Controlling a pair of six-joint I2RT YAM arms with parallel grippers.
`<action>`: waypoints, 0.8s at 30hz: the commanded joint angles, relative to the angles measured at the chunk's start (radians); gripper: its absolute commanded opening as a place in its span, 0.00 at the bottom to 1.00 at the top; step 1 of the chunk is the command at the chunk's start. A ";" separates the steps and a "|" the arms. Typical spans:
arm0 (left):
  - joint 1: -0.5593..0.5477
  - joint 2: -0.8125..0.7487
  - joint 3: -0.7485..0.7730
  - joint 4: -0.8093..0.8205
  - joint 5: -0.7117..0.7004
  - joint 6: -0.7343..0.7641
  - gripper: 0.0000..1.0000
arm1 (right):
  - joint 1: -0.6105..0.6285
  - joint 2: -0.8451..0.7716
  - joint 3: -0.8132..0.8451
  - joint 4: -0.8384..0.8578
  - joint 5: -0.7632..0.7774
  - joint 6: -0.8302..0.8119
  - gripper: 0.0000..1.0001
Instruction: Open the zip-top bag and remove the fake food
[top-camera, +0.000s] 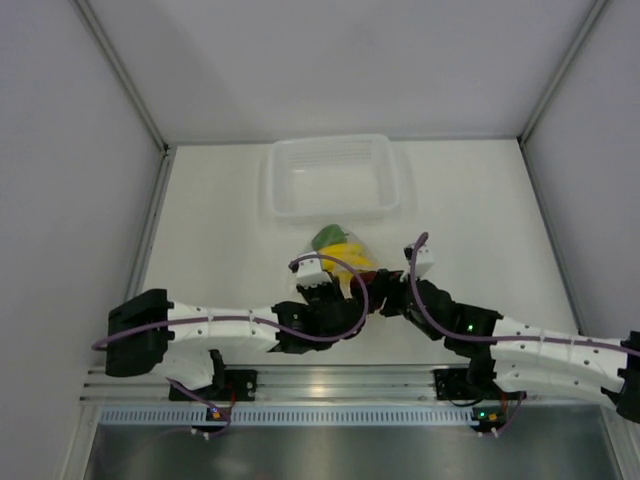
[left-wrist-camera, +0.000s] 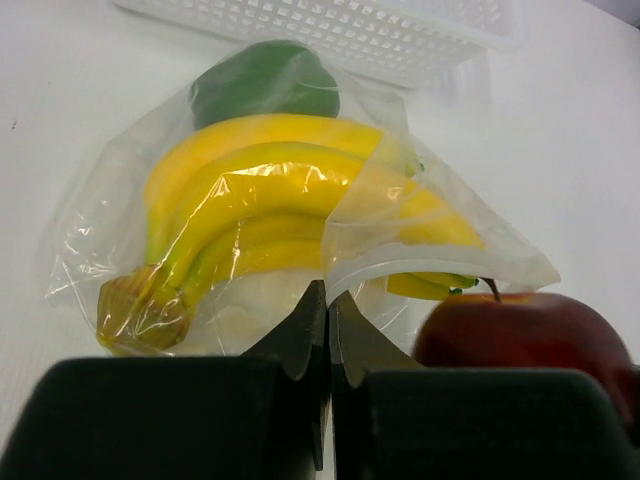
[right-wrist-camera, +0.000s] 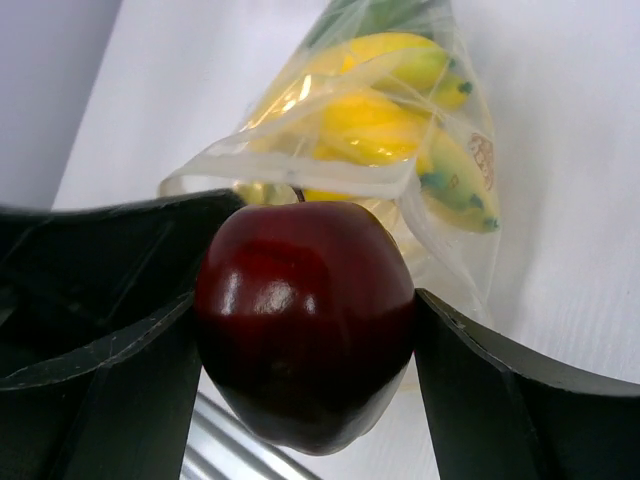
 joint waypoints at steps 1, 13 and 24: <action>0.026 -0.015 0.011 0.003 0.006 0.011 0.00 | 0.021 -0.104 0.023 -0.096 -0.093 -0.089 0.31; 0.027 -0.198 -0.074 0.003 0.035 0.021 0.00 | -0.055 -0.207 0.358 -0.350 0.045 -0.338 0.31; 0.035 -0.316 -0.067 0.007 0.087 0.234 0.00 | -0.571 0.552 0.894 -0.253 -0.346 -0.478 0.32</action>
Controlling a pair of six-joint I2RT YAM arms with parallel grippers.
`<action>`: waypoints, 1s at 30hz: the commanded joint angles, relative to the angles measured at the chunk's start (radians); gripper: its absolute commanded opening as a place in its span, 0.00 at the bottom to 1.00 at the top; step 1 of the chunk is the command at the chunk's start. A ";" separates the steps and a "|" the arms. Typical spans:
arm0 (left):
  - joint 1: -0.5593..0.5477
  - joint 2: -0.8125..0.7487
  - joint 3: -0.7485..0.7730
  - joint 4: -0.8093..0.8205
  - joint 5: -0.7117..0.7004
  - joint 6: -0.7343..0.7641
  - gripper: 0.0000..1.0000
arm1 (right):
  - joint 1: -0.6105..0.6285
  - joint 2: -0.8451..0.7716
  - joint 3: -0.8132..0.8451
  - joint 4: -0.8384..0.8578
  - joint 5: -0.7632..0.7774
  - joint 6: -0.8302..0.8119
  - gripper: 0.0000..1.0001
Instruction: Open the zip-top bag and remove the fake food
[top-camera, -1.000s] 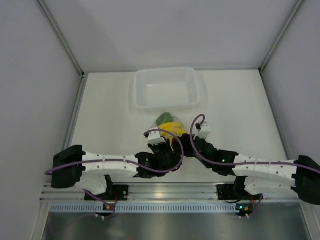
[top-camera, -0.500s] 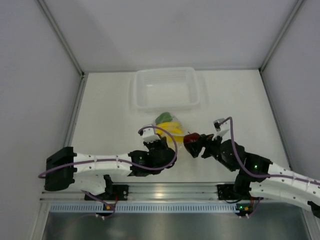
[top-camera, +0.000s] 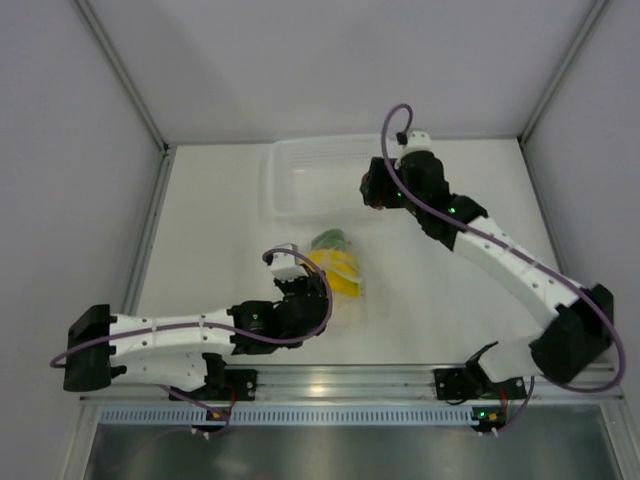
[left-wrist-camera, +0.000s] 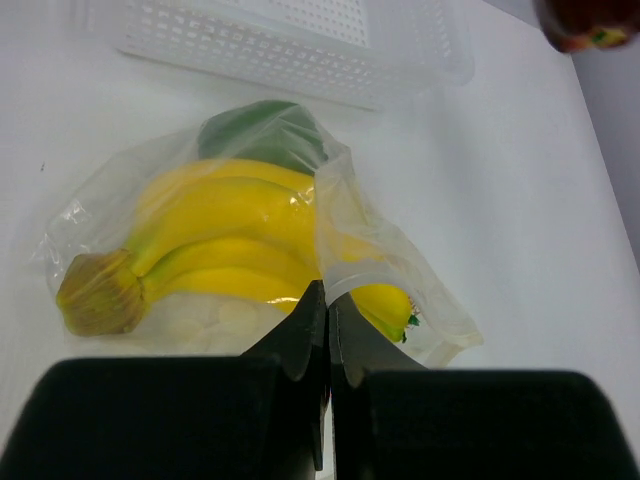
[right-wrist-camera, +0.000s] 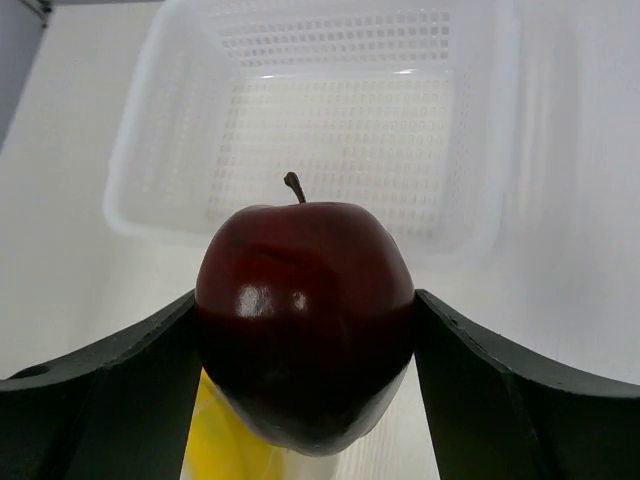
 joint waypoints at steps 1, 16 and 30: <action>0.015 -0.047 0.017 0.010 0.024 0.128 0.00 | -0.068 0.267 0.208 0.043 -0.076 -0.070 0.32; 0.106 -0.131 0.071 0.042 0.400 0.436 0.00 | -0.110 0.831 0.812 -0.114 -0.012 -0.111 0.75; 0.114 -0.073 0.137 0.052 0.404 0.406 0.00 | -0.105 0.315 0.391 -0.037 -0.223 -0.059 0.92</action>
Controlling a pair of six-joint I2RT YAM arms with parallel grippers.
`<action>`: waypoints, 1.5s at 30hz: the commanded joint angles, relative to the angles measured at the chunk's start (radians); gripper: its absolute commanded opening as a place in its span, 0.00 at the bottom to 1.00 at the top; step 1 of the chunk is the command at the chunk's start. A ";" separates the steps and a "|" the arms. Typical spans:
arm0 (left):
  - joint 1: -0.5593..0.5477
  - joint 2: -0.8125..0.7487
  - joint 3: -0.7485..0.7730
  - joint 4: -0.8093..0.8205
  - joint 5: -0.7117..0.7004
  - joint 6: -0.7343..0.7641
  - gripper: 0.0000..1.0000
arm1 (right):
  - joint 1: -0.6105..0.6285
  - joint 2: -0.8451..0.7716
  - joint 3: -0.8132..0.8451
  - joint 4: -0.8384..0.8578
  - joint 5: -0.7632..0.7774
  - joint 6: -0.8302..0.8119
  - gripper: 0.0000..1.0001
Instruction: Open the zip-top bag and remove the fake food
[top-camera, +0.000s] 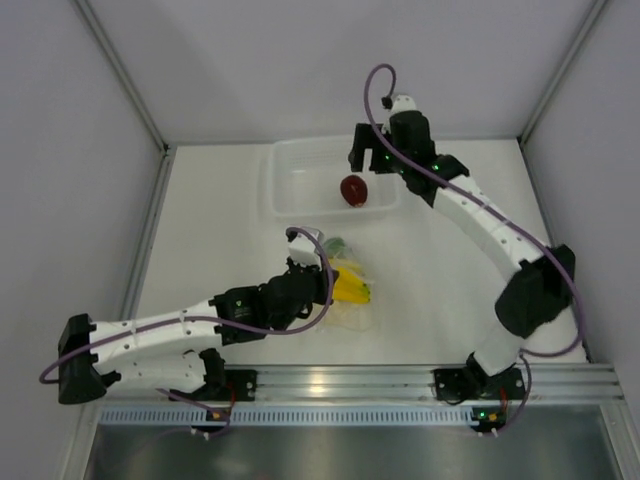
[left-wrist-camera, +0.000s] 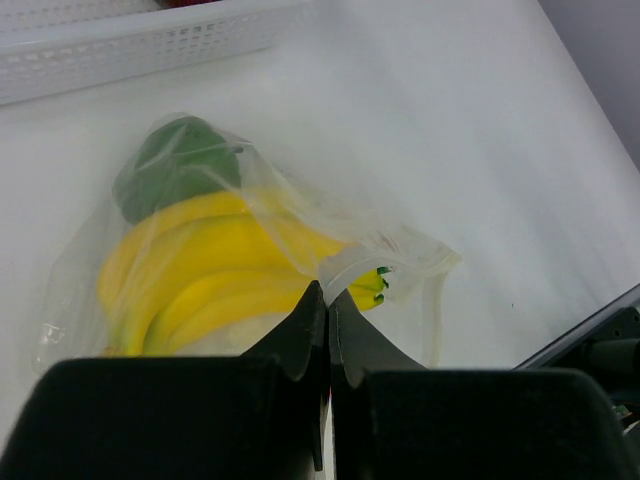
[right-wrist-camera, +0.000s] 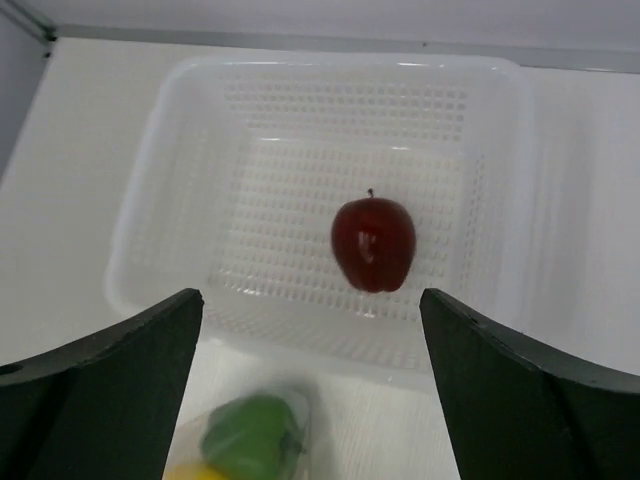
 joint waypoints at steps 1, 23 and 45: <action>0.005 0.017 0.064 0.052 -0.073 -0.063 0.00 | 0.001 -0.322 -0.226 0.090 -0.175 0.055 0.89; 0.020 0.429 0.440 0.247 0.045 -0.183 0.00 | 0.095 -1.216 -1.051 0.075 -0.257 0.166 0.55; 0.241 0.387 0.351 0.037 0.545 0.100 0.00 | 0.430 -0.954 -1.310 0.632 0.036 0.129 0.57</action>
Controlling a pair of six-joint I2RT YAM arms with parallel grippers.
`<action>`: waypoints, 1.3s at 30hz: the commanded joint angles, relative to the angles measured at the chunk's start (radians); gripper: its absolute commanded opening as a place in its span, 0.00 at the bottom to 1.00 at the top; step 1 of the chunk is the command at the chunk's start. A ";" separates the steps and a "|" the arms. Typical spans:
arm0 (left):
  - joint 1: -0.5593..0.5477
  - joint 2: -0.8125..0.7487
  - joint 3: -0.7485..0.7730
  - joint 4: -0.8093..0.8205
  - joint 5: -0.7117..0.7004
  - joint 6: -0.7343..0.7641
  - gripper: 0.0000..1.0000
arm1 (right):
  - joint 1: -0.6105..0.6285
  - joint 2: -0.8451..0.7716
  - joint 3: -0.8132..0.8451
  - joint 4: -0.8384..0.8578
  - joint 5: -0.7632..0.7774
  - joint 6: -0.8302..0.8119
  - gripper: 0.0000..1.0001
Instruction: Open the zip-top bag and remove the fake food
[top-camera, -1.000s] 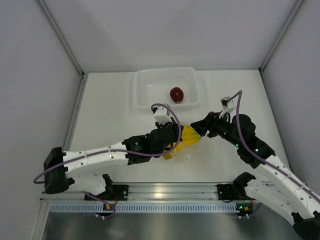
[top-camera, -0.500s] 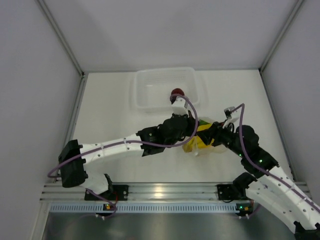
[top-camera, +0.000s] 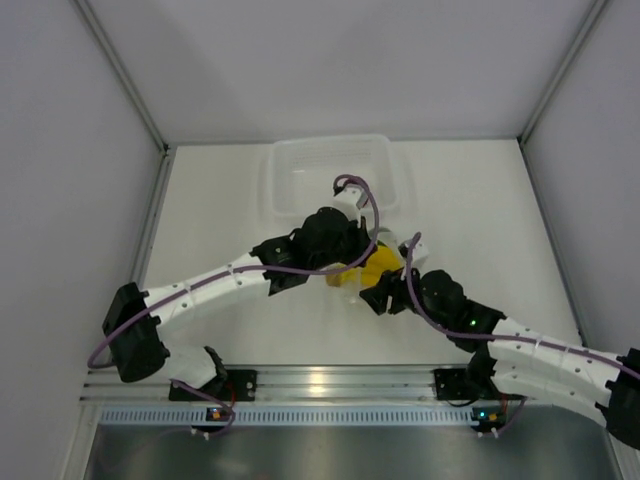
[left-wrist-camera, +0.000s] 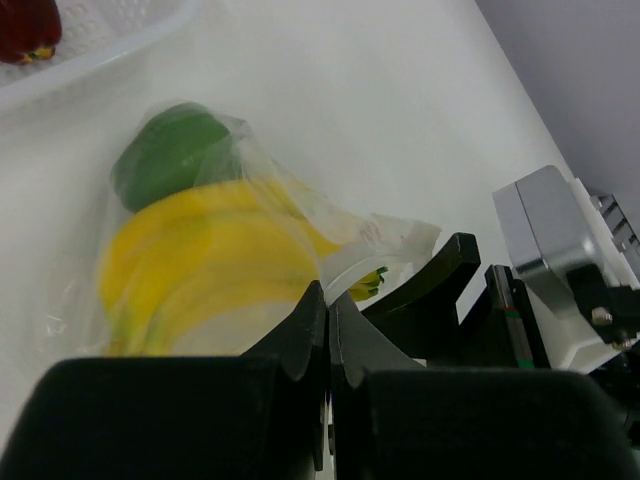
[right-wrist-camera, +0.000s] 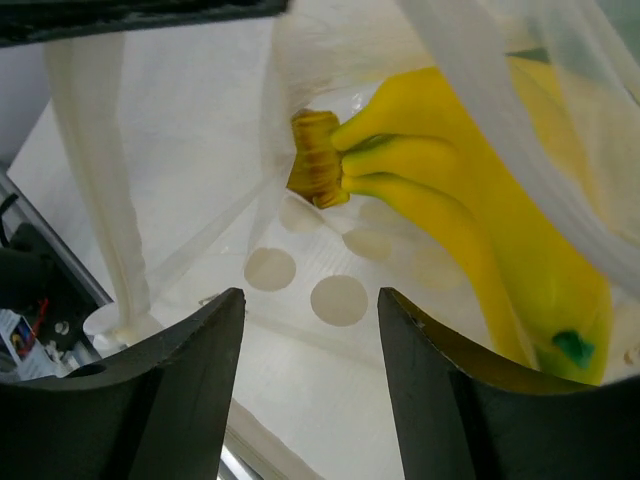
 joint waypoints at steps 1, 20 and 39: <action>0.003 0.013 -0.010 0.025 0.097 0.041 0.00 | 0.073 0.047 0.047 0.166 0.125 -0.125 0.58; 0.002 0.171 0.082 0.023 0.301 0.040 0.00 | 0.070 0.141 -0.110 0.489 0.440 -0.506 0.60; 0.068 0.091 0.056 0.023 0.303 0.044 0.00 | -0.034 0.406 -0.127 0.622 0.263 -0.420 0.72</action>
